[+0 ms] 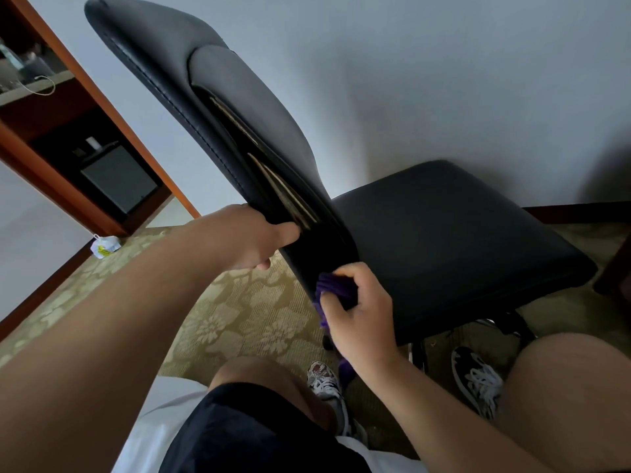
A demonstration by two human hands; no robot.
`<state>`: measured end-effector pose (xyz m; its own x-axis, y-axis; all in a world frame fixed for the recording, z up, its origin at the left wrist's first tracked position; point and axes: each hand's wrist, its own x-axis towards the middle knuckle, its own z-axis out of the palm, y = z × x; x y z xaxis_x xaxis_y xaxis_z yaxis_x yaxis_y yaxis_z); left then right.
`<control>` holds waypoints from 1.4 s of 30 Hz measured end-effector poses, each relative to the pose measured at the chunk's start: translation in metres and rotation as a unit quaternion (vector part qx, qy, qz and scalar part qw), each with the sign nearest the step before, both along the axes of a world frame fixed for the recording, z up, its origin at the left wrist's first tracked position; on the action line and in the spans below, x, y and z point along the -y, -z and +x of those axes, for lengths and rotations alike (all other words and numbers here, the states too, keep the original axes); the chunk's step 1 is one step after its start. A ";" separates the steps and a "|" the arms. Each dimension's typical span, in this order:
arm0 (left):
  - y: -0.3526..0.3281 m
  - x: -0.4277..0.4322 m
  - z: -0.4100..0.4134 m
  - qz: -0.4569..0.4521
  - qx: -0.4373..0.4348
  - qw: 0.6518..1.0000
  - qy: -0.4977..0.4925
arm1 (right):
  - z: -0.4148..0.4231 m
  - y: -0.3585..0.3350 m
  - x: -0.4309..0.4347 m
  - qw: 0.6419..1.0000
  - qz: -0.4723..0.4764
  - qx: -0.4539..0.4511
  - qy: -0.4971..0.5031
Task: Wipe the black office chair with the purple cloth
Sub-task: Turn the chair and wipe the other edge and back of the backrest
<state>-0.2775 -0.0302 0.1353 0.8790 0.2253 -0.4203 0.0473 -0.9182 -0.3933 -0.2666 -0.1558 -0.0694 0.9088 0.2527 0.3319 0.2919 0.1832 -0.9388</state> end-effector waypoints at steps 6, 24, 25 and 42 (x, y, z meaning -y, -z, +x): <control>0.005 0.004 0.001 0.016 0.008 0.999 0.038 | -0.013 0.044 0.004 0.944 -0.188 0.262 0.066; 0.007 0.008 -0.001 0.035 0.003 0.998 0.054 | -0.002 0.047 0.016 0.952 -0.221 0.211 0.023; 0.007 0.007 -0.002 0.034 0.001 0.998 0.053 | -0.005 0.060 0.021 0.939 -0.294 0.178 -0.007; 0.018 -0.035 0.001 0.004 0.029 0.996 0.081 | 0.047 0.038 -0.003 0.908 -0.309 -0.268 -0.088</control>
